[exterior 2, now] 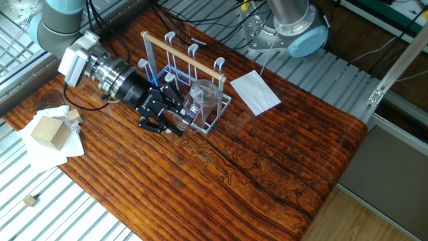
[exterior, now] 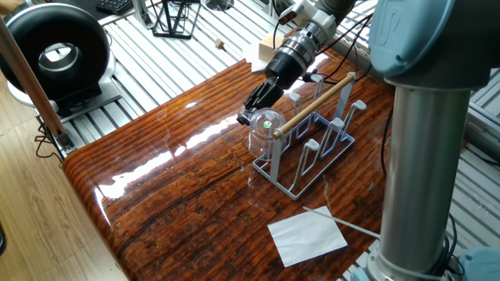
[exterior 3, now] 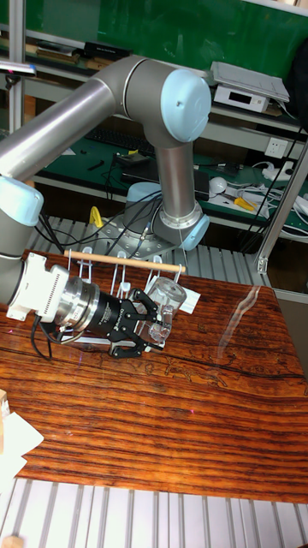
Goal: Put the cup on the cup rack
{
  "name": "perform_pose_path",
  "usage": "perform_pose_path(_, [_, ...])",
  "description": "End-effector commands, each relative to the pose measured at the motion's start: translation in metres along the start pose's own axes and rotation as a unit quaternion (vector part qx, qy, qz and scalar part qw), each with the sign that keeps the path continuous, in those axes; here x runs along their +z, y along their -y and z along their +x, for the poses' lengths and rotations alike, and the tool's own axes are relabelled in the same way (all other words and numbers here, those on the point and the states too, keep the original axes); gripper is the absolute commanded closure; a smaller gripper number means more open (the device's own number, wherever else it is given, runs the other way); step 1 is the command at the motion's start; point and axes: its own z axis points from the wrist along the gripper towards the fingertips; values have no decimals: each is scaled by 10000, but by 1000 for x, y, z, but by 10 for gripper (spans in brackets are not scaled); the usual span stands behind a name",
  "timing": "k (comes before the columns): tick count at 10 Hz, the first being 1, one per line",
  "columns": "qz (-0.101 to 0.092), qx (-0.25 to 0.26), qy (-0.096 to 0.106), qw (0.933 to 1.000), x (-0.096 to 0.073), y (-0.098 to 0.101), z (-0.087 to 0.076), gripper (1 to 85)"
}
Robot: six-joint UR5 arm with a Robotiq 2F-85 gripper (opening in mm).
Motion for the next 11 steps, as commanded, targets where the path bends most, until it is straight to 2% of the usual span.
perform_pose_path(1, [122, -45, -83, 9999, -6, 6, 3, 427])
perform_pose_path(6, [154, -71, -136, 9998, -9, 7, 6, 370])
perform_pose_path(11, [144, -11, -189, 9997, -20, 1, 5, 357])
